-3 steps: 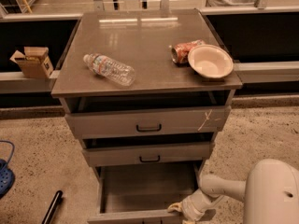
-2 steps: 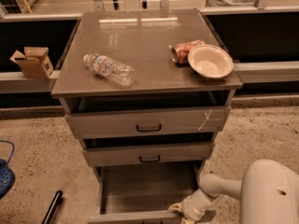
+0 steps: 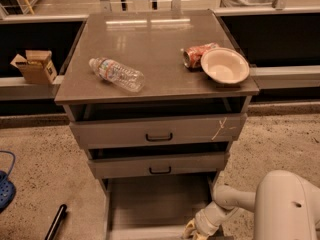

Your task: Open bottom drawer

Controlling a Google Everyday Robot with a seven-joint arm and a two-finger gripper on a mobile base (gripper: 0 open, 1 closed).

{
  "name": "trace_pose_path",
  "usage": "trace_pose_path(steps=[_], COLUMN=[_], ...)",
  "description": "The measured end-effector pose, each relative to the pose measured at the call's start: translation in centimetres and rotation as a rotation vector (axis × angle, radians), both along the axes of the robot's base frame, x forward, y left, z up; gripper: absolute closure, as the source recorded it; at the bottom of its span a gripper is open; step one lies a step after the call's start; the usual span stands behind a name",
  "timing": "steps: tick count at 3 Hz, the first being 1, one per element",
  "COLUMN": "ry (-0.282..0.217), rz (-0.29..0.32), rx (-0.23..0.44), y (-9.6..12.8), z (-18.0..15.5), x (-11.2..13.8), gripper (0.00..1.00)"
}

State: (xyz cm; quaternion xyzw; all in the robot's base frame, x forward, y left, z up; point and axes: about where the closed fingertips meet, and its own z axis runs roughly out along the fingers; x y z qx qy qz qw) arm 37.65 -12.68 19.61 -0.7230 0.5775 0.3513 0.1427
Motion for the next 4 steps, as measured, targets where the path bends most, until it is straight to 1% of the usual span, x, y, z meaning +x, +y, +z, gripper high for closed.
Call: trace_pose_path(steps=[1, 2, 3, 4], ry=[-0.059, -0.144, -0.207, -0.207], rz=[-0.012, -0.024, -0.022, -0.022], rx=[0.004, 0.006, 0.018, 0.018], y=[0.0, -0.3, -0.2, -0.2], z=[1.8, 4.8, 7.6, 7.6], x=[0.6, 0.7, 0.7, 0.7], gripper=[0.48, 0.25, 0.0, 0.0])
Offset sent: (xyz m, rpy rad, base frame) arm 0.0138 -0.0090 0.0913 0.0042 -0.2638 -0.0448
